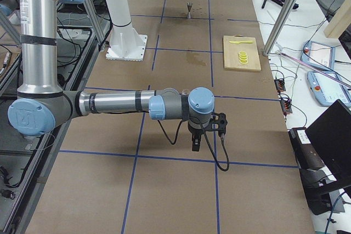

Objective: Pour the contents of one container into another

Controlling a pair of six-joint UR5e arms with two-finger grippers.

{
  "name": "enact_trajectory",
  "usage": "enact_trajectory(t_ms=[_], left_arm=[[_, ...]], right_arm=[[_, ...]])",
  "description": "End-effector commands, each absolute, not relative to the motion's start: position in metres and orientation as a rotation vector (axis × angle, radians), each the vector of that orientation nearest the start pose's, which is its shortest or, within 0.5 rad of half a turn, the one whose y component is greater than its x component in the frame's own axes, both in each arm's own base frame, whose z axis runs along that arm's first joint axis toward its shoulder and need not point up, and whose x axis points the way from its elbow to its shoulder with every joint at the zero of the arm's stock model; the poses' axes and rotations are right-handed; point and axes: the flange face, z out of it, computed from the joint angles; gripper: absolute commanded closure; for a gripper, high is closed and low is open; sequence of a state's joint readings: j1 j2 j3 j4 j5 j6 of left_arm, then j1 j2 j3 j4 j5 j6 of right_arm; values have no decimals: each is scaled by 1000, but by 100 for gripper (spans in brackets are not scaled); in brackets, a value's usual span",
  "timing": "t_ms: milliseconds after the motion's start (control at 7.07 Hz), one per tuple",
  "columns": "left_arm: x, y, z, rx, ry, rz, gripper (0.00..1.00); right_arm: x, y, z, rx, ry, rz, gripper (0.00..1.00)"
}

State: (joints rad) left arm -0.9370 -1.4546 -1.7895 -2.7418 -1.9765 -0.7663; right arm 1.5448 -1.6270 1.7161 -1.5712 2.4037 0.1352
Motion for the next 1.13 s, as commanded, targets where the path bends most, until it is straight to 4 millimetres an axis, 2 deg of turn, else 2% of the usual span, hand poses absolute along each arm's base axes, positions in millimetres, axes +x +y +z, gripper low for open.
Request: enact_trajectory(t_ms=[0, 141, 283, 424, 565, 848, 990], left_arm=[[263, -376, 458, 742, 1106, -66, 1], [273, -360, 459, 792, 1058, -118, 1], [254, -353, 457, 837, 1021, -159, 1], [251, -346, 448, 887, 1002, -190, 1], [269, -329, 454, 942, 937, -211, 1], [293, -309, 456, 979, 894, -220, 1], [310, -290, 461, 1006, 858, -211, 1]], right_arm=[[47, -474, 608, 24, -837, 62, 0], [47, -474, 605, 29, -837, 60, 0], [47, -477, 603, 35, -836, 57, 0], [47, -478, 601, 38, -836, 56, 0], [47, -479, 600, 40, -836, 55, 0], [47, -479, 600, 41, -837, 56, 0], [47, -478, 600, 41, -837, 55, 0]])
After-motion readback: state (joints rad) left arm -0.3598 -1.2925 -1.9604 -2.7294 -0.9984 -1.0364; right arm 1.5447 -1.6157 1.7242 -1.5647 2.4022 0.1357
